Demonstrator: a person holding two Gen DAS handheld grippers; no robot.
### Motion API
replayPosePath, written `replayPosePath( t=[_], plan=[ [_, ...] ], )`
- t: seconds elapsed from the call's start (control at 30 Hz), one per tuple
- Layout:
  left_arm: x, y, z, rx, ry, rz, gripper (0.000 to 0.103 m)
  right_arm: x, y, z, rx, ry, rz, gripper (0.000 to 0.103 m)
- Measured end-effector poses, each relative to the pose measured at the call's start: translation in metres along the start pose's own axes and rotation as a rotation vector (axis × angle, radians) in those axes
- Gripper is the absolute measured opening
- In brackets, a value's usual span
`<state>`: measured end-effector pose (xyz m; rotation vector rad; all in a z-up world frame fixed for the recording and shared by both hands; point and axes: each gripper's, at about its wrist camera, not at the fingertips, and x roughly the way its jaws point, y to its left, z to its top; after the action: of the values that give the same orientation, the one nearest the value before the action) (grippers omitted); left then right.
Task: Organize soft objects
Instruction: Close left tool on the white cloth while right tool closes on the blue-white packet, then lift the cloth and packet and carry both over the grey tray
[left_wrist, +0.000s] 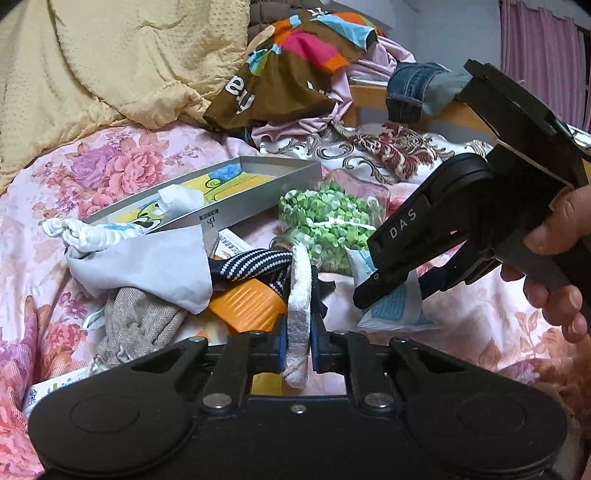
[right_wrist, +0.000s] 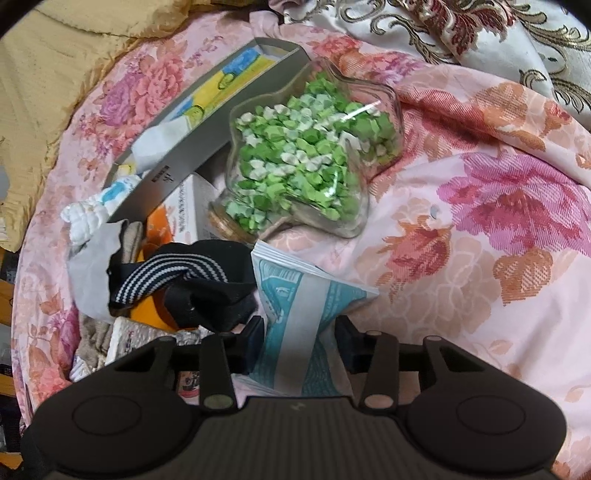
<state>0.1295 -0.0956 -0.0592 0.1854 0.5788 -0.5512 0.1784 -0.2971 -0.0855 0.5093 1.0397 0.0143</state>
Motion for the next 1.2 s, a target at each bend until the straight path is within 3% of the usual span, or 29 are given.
replayPosePath(
  t=[0.17, 0.57, 0.97, 1.2],
  plan=[
    [-0.006, 0.004, 0.004, -0.037, -0.032, -0.006, 0.013, -0.017, 0.013, -0.002, -0.095, -0.093, -0.034, 0.046],
    [-0.023, 0.022, 0.019, -0.161, -0.120, -0.013, 0.013, -0.040, 0.026, -0.001, -0.158, -0.219, 0.024, 0.046],
    [-0.038, 0.045, 0.034, -0.283, -0.195, 0.022, 0.013, -0.060, 0.045, -0.006, -0.271, -0.370, 0.067, 0.046],
    [-0.043, 0.058, 0.044, -0.341, -0.208, 0.066, 0.013, -0.064, 0.056, -0.005, -0.274, -0.430, 0.094, 0.046]
  ],
)
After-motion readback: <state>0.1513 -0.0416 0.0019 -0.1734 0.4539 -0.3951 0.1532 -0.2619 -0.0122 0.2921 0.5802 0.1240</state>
